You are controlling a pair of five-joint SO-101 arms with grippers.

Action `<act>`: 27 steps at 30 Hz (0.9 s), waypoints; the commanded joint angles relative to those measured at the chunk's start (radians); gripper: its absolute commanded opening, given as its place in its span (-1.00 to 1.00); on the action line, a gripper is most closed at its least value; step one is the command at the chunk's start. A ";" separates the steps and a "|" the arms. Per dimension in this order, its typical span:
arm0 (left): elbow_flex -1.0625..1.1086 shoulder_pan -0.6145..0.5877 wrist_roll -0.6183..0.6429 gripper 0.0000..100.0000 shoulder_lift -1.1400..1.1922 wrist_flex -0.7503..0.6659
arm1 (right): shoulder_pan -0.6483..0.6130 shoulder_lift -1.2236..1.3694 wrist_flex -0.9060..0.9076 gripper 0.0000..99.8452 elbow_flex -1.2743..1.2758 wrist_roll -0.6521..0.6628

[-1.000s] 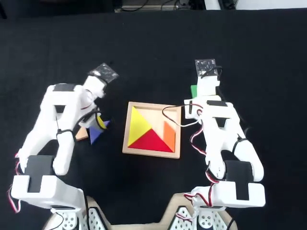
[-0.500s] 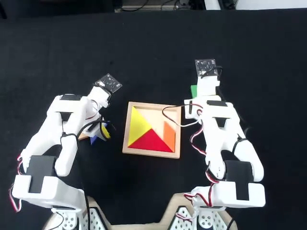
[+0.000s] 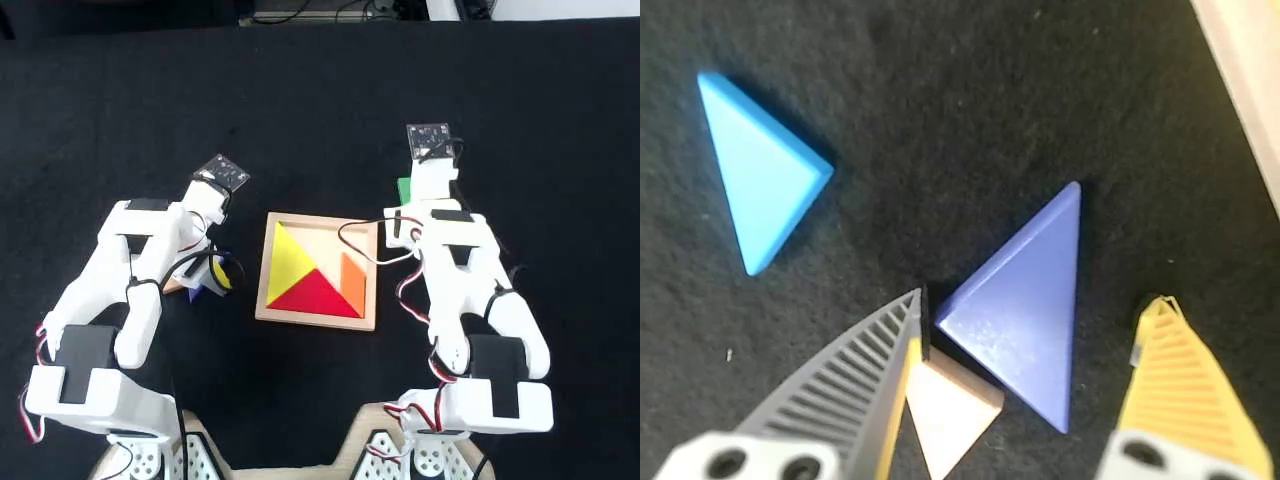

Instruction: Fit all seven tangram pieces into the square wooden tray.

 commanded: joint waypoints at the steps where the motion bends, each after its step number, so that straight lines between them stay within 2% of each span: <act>1: -0.002 -0.007 0.012 -0.34 -0.041 0.008 | -0.017 -0.002 0.003 -0.98 -0.045 0.008; 4: -0.002 -0.007 0.012 -0.36 -0.041 0.005 | -0.017 -0.002 0.003 -0.98 -0.045 0.008; 9: -0.001 0.001 0.005 -0.54 -0.040 0.003 | -0.017 -0.002 0.003 -0.98 -0.045 0.008; 27: 0.004 0.002 0.008 -0.55 -0.040 0.008 | -0.017 -0.002 0.003 -0.98 -0.045 0.008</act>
